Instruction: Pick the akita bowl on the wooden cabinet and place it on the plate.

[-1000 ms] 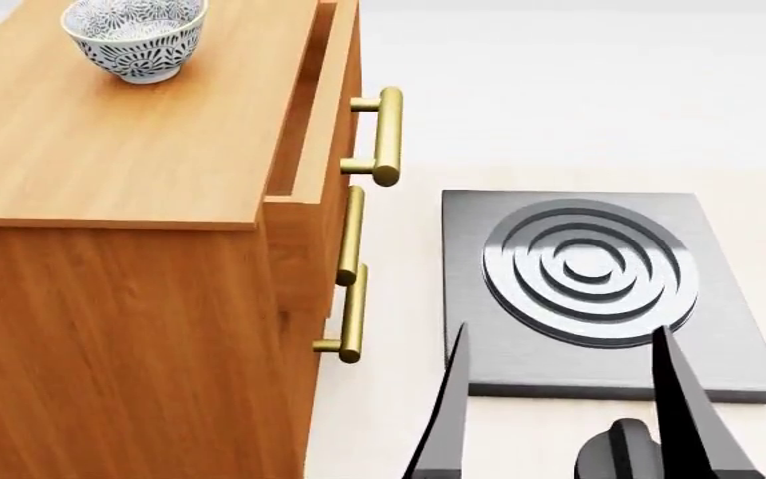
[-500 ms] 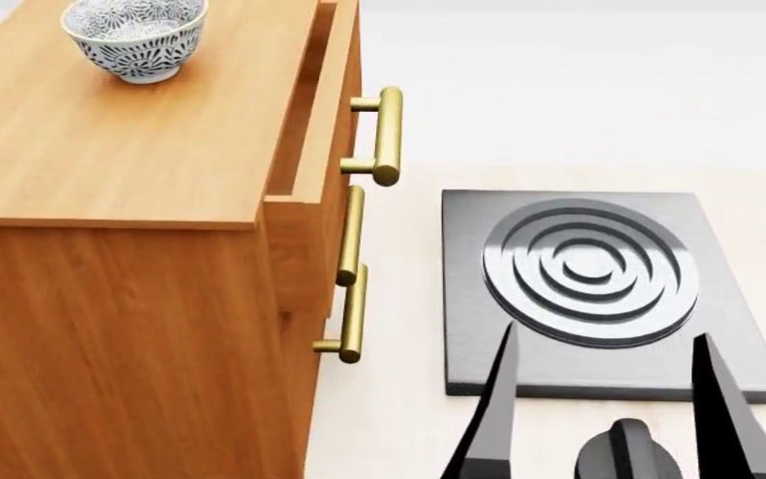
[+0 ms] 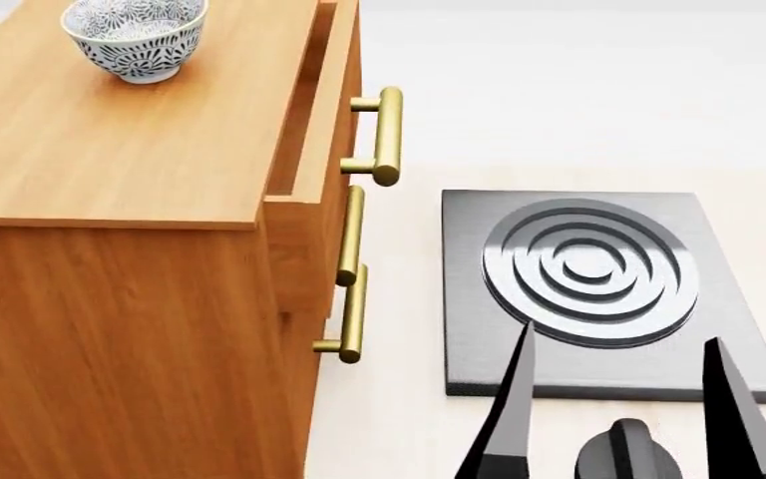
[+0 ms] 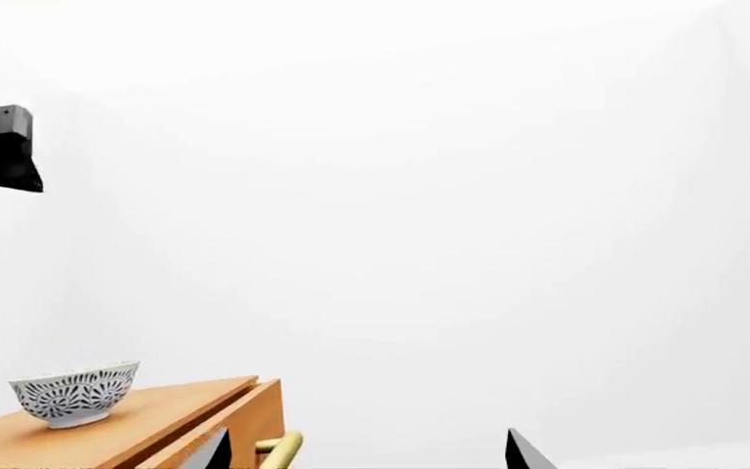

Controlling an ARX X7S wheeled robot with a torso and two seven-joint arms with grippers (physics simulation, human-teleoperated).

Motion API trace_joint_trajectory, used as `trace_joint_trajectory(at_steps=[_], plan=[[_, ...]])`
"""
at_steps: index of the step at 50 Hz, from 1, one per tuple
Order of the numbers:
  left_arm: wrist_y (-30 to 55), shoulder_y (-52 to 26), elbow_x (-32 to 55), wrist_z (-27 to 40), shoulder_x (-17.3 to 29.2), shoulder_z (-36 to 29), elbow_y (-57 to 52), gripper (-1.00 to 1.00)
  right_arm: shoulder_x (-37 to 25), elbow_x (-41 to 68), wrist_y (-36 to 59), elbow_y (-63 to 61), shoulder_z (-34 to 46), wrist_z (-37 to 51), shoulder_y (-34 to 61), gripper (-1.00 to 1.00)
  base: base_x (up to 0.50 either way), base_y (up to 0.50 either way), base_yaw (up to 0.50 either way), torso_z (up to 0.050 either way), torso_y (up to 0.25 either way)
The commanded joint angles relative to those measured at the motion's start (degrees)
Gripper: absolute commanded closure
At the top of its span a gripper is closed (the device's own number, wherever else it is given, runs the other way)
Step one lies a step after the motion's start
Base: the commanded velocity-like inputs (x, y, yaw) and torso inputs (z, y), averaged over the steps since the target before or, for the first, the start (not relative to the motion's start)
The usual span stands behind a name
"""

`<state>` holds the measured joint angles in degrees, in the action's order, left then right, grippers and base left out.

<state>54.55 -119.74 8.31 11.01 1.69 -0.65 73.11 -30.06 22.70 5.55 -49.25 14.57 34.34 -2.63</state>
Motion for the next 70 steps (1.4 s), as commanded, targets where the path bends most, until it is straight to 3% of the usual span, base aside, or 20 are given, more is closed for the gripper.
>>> trace_joint_trajectory(at_steps=[1,16,26,32,46,70], plan=[[10.5,-2.6,-9.0,-2.1,0.7,-1.8,1.9,-1.0,0.1,0.0,-0.5,0.6,0.3,-0.2,0.0,-1.0,0.0,0.0,0.0,0.0,0.0],[17.3,-3.2,-7.9,-7.6,0.8,-4.0,1.9,-1.0,-0.2,0.0,-0.7,0.3,0.5,-0.1,-0.1,-1.0,0.0,0.0,0.0,0.0,0.0],[17.7,-2.3,-8.0,-9.4,0.9,-1.2,1.9,-1.0,-0.2,0.0,-0.6,0.3,0.8,-0.1,0.2,-1.0,0.0,0.0,0.0,0.0,0.0],[14.5,-2.8,-8.1,-14.0,0.3,-2.5,1.9,-1.0,-0.2,0.1,-0.7,0.5,0.9,-0.1,0.2,-1.0,0.0,0.0,0.0,0.0,0.0],[6.5,-2.6,-8.4,-10.4,-0.2,-1.0,1.9,-1.0,-0.4,-0.1,-0.4,0.2,1.3,0.1,0.3,-1.0,0.0,0.0,0.0,0.0,0.0],[7.5,-1.9,-8.4,-7.1,1.0,1.1,1.9,-1.0,-0.5,-0.1,-0.5,0.3,1.7,0.3,0.5,-1.0,0.0,0.0,0.0,0.0,0.0]])
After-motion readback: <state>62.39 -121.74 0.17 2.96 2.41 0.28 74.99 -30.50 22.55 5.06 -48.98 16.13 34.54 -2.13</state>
